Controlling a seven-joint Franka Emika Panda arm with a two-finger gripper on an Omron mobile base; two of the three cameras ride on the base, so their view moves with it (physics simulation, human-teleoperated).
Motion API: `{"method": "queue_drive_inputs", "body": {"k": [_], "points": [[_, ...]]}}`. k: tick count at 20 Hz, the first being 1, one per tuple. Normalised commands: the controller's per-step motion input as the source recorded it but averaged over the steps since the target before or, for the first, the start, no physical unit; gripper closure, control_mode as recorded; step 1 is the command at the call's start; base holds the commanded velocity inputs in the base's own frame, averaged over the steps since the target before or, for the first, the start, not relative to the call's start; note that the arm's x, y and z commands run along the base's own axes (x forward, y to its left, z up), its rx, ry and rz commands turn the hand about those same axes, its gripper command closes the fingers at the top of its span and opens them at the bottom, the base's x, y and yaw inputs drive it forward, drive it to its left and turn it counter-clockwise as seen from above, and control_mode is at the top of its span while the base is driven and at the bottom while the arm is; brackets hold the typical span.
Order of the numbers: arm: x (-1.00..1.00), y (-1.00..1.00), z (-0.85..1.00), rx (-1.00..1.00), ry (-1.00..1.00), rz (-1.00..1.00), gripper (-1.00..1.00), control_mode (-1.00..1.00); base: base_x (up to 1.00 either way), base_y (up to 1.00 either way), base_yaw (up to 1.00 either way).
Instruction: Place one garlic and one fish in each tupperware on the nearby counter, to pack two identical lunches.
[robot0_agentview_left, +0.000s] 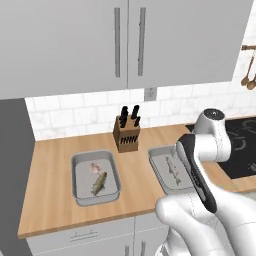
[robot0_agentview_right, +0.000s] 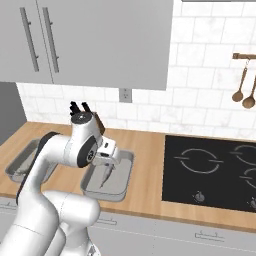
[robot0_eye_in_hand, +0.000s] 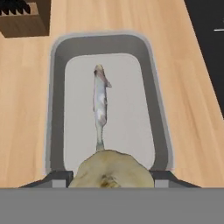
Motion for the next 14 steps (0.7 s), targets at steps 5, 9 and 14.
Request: {"method": "queue_drive_inputs", "body": {"k": [5, 9, 14], "points": [[0.59, -0.06, -0.58, 0.00, 0.07, 0.00, 1.00, -1.00, 0.00, 0.00, 0.00], [0.47, -0.06, -0.43, 0.00, 0.11, 0.00, 1.00, -1.00, 0.00, 0.00, 0.00], [0.38, -0.11, -0.55, 0.00, 0.12, 0.00, 1.00, -1.00, 0.00, 0.00, 0.00]]}}
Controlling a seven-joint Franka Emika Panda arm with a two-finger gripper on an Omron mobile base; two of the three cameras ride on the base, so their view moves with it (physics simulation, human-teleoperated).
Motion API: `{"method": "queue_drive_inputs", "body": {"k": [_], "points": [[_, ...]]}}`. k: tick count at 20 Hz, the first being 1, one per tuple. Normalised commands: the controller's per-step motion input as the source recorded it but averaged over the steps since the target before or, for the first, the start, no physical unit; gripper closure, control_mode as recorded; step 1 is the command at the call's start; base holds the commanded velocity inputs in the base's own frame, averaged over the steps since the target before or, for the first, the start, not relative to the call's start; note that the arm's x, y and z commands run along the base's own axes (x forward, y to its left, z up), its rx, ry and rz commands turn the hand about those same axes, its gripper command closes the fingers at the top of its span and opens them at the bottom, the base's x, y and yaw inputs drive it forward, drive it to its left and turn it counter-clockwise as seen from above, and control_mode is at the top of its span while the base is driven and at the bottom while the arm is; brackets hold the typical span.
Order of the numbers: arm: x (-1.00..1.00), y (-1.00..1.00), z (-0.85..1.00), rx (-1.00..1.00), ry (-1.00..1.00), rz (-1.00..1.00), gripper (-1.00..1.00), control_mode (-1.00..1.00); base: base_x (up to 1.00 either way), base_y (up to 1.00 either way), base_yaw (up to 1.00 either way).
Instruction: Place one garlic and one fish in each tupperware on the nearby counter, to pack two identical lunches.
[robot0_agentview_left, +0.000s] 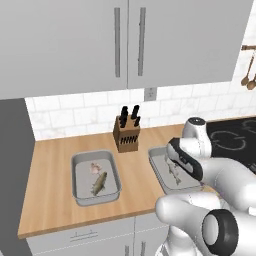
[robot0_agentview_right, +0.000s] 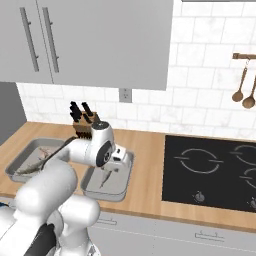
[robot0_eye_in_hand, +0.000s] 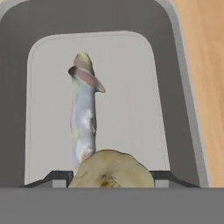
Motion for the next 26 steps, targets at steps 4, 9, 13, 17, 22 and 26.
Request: {"method": "queue_drive_inputs", "body": {"k": [4, 9, 13, 17, 22, 26], "points": [[0.28, 0.00, -0.45, 0.00, 0.11, 0.00, -1.00, -1.00, 0.00, 0.00, 0.00], [0.04, -0.11, -0.01, 0.00, 0.00, 0.00, -1.00, -1.00, 0.00, 0.00, 0.00], [0.00, -0.08, 0.03, 0.00, 0.00, 0.00, -1.00, -1.00, 0.00, 0.00, 0.00], [-0.35, -0.01, 0.01, 0.00, -0.04, 0.00, -1.00, -1.00, 0.00, 0.00, 0.00], [-1.00, 0.27, 0.18, -0.02, -0.24, 0.02, -1.00, -1.00, 0.00, 0.00, 0.00], [-0.95, 0.92, 0.47, -0.12, -0.19, 0.01, -1.00, -1.00, 0.00, 0.00, 0.00]]}}
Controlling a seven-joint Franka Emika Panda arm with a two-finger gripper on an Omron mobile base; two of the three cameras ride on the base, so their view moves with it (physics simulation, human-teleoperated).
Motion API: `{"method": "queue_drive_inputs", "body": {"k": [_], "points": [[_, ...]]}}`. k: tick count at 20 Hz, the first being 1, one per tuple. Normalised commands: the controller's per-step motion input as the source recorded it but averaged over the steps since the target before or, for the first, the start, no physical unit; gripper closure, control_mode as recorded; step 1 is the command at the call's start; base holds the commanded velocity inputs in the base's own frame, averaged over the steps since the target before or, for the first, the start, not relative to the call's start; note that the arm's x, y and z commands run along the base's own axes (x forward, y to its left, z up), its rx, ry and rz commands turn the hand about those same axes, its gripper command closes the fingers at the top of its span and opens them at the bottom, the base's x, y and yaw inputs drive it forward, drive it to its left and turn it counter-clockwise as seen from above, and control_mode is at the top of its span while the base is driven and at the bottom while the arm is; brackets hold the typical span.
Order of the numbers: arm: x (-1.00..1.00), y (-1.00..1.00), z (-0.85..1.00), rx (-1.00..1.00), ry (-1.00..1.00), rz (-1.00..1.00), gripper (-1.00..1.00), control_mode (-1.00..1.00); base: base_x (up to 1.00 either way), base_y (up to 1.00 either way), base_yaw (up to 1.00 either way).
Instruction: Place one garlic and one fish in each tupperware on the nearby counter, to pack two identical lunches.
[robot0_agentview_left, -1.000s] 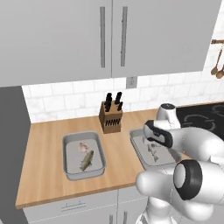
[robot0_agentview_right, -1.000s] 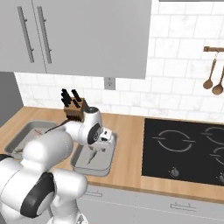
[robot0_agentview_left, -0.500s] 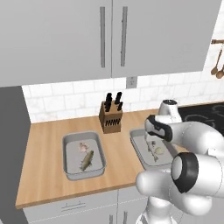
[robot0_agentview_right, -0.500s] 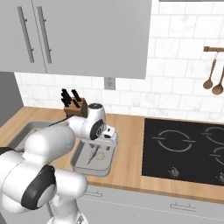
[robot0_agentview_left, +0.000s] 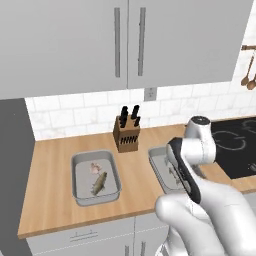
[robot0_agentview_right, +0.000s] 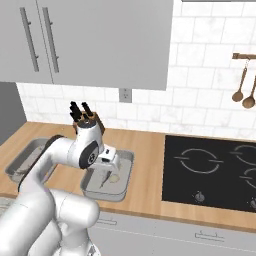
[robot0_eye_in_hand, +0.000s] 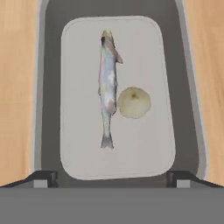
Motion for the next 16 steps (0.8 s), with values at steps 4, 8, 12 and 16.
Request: {"method": "queue_drive_inputs", "body": {"k": [4, 8, 12, 16], "points": [[-0.67, 0.95, 0.22, -0.24, -0.19, 0.01, -1.00, -1.00, 0.00, 0.00, 0.00], [-0.27, 0.33, 0.00, -0.07, -0.10, 0.11, -1.00, -1.00, 0.00, 0.00, 0.00], [0.00, 0.66, 0.00, -0.06, -0.01, 0.05, -1.00, -1.00, 0.00, 0.00, 0.00], [0.00, 0.38, 0.00, 0.00, 0.00, 0.00, -1.00, -1.00, 0.00, 0.00, 0.00]]}}
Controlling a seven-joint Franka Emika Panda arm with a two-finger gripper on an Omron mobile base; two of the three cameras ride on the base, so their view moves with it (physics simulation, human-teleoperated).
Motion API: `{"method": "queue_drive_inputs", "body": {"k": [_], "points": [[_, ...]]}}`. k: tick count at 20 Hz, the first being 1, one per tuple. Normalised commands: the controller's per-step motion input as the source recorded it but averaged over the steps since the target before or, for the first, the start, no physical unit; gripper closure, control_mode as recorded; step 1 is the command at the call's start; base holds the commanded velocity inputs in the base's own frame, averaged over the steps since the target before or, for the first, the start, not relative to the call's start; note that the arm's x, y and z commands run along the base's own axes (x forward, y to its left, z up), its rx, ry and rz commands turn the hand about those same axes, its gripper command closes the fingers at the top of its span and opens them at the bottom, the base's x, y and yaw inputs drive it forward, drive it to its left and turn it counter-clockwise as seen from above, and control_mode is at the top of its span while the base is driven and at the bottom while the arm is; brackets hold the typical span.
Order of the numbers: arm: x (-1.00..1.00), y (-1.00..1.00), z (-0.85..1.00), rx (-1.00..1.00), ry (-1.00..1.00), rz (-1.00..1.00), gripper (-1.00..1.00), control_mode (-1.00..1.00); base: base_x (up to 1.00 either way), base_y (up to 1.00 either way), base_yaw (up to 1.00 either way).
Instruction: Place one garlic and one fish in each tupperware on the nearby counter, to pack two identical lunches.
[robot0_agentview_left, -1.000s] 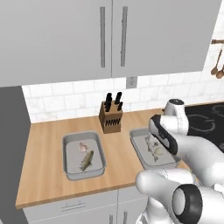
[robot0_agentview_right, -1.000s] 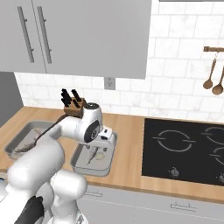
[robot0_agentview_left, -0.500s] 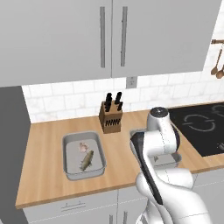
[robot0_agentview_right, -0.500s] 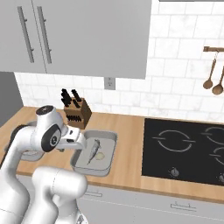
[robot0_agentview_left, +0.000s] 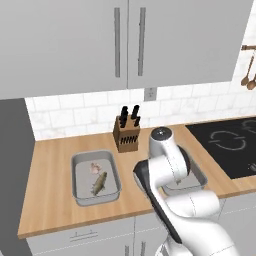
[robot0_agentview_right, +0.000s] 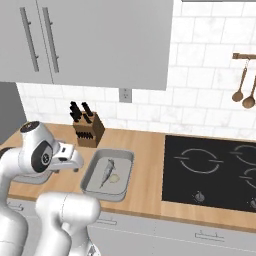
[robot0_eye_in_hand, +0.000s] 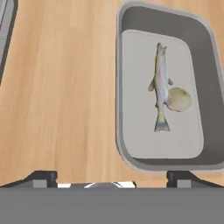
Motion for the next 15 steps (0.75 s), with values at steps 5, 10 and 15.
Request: {"method": "queue_drive_inputs", "body": {"k": [5, 10, 15], "points": [[-0.19, 0.29, 0.00, -0.02, -0.02, 0.08, -1.00, -1.00, 0.00, 0.00, 0.00], [-0.18, 0.09, 0.24, -0.03, -0.13, 0.15, -1.00, -1.00, 0.00, 0.00, 0.00], [-0.17, -0.04, 0.39, 0.00, 0.02, 0.04, -1.00, -1.00, 0.00, 0.00, 0.00]]}}
